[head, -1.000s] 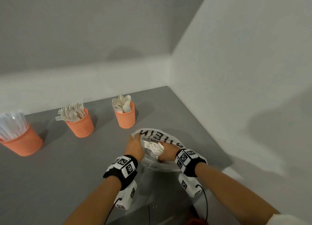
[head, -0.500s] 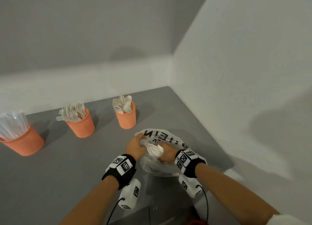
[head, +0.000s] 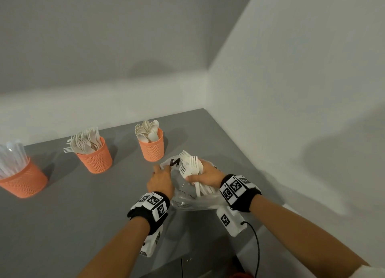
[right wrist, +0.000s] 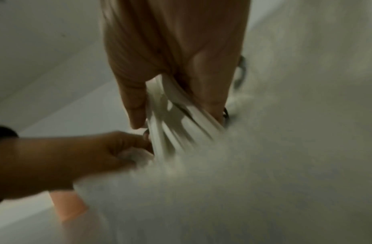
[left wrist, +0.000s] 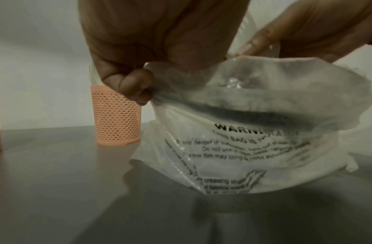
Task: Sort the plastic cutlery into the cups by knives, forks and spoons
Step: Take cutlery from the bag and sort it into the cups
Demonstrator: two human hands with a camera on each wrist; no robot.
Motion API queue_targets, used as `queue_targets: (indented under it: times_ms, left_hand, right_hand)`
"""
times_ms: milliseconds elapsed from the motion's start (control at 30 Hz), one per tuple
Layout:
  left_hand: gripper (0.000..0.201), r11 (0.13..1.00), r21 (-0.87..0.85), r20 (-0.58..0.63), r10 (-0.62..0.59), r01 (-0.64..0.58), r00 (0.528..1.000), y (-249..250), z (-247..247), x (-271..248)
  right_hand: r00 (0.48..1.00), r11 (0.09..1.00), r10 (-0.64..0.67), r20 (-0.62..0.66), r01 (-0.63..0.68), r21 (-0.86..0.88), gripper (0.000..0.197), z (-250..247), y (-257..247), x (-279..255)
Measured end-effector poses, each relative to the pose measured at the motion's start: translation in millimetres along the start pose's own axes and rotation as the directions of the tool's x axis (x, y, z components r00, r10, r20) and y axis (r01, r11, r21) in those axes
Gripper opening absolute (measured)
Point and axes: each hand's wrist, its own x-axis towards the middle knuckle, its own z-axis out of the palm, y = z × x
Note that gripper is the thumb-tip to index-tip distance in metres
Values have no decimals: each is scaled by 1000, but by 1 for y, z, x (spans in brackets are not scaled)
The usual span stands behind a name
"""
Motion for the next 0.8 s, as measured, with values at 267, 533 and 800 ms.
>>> queue_targets:
  times_ms: [267, 533, 800]
  left_hand:
    - [32, 957, -290, 70, 37, -15, 997, -1, -12, 6]
    - [22, 698, -682, -252, 52, -216, 966, -2, -33, -3]
    - [34, 29, -960, 273, -126, 278, 954, -19, -42, -3]
  right_hand:
    - [959, 939, -65, -277, 153, 308, 25, -30, -26, 5]
    - [908, 796, 23, -419, 237, 557, 21, -36, -26, 7]
    - [911, 726, -29, -411, 302, 618, 18, -1, -69, 28]
